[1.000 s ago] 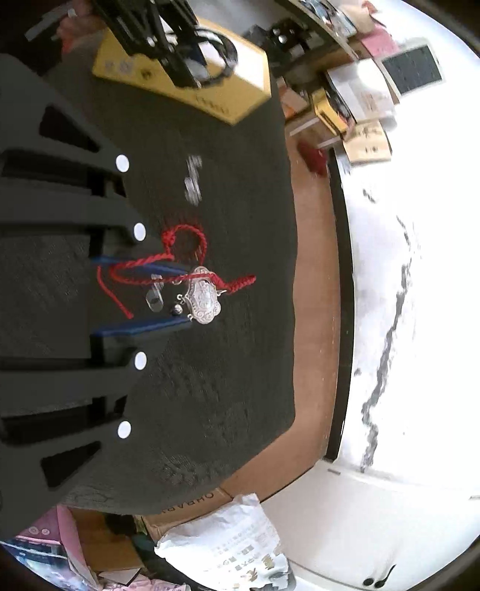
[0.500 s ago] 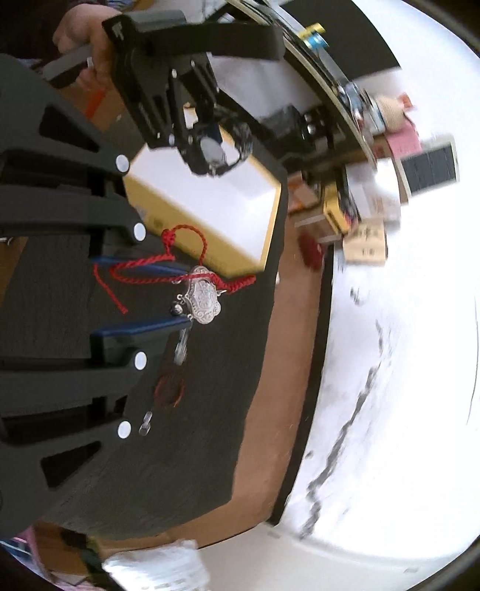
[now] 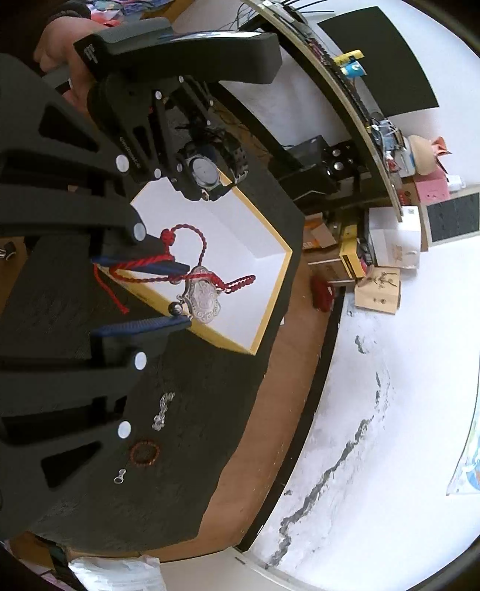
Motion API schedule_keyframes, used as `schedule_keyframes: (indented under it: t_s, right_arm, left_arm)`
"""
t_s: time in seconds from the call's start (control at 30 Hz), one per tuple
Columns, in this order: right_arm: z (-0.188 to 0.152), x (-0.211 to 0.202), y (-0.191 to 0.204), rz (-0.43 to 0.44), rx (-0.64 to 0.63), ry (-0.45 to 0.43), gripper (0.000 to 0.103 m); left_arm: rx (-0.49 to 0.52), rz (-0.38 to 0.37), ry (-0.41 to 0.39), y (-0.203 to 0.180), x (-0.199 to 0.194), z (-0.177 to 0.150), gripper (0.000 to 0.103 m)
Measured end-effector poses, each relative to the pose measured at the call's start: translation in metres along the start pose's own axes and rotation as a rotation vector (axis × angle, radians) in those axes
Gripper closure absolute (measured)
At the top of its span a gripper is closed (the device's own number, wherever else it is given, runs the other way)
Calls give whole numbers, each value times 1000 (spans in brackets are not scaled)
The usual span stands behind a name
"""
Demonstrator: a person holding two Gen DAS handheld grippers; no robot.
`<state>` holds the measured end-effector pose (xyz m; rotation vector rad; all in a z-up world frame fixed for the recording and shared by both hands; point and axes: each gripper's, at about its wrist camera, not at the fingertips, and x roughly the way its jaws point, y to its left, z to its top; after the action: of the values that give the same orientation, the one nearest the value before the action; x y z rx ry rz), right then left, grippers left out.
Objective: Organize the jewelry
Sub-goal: 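Carry the watch and pendant into the white box and open both tools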
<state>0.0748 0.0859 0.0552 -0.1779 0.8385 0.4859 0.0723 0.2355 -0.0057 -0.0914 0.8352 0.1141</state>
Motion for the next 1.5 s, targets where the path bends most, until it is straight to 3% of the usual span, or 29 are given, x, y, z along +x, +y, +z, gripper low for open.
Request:
schedule_keyframes:
  t_s: [0.4,0.7,0.93,1.5]
  right_arm:
    - [13,76,17,23,-23,58,80]
    - [19,125,9,24,-30,101,80]
    - [22,143,0,14,-30,116,80]
    - [27,158,1,-5,-33,138,80]
  left_arm:
    - [-39,40,17,29,36,6,53]
    - [-128,74,30,42,77,16,53]
    - [-204,65,63,51,109,9,53]
    - [-155,106,127,37,142,1,53]
